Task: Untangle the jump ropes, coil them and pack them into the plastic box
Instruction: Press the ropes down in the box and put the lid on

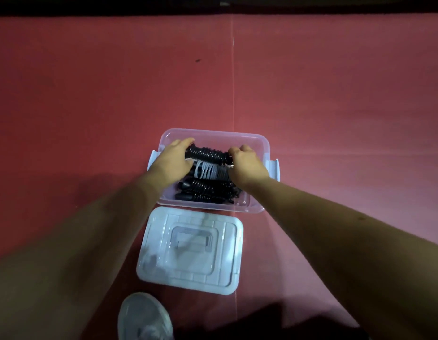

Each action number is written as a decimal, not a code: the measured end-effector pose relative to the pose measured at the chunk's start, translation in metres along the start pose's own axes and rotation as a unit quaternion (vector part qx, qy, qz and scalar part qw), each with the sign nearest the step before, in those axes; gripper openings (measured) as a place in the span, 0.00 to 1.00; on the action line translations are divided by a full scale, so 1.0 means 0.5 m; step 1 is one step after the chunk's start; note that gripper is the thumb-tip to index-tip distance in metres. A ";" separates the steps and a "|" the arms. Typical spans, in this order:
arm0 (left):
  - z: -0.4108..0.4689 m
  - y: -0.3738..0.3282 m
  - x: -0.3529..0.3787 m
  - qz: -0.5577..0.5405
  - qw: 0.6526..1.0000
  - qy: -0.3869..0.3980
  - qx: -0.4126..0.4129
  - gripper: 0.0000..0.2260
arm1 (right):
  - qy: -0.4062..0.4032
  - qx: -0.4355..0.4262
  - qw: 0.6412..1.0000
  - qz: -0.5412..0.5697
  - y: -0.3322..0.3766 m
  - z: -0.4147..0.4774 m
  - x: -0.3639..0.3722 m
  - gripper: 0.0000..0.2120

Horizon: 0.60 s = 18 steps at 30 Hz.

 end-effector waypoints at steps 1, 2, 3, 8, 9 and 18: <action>-0.007 -0.003 -0.007 0.001 1.000 0.006 -0.002 0.26 | -0.003 0.004 1.000 0.011 -0.001 -0.010 -0.007 0.23; -0.019 -0.006 -0.017 0.005 1.000 0.012 -0.002 0.25 | -0.013 0.006 1.000 0.027 -0.003 -0.024 -0.016 0.22; -0.033 -0.009 -0.029 0.013 1.000 0.013 0.002 0.24 | -0.031 0.005 0.999 0.043 -0.004 -0.044 -0.026 0.21; -0.140 -0.008 -0.078 -0.006 0.995 -0.078 0.057 0.12 | -0.123 -0.002 0.986 0.116 0.000 -0.178 -0.056 0.14; -0.168 -0.003 -0.081 -0.025 0.992 -0.108 0.057 0.10 | -0.139 0.003 0.981 0.136 0.001 -0.206 -0.056 0.13; -0.333 0.111 0.013 -0.169 0.959 -0.144 -0.177 0.01 | -0.014 0.138 0.974 0.181 -0.015 -0.321 0.108 0.14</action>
Point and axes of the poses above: each hand's wrist, its own z-axis towards the middle knuckle, its own x-axis out of the palm, y = z × x, the point moved 3 cm from there along z, towards the middle knuckle, and after that the axes turned 11 degrees about -z, right-handed, at the moved point
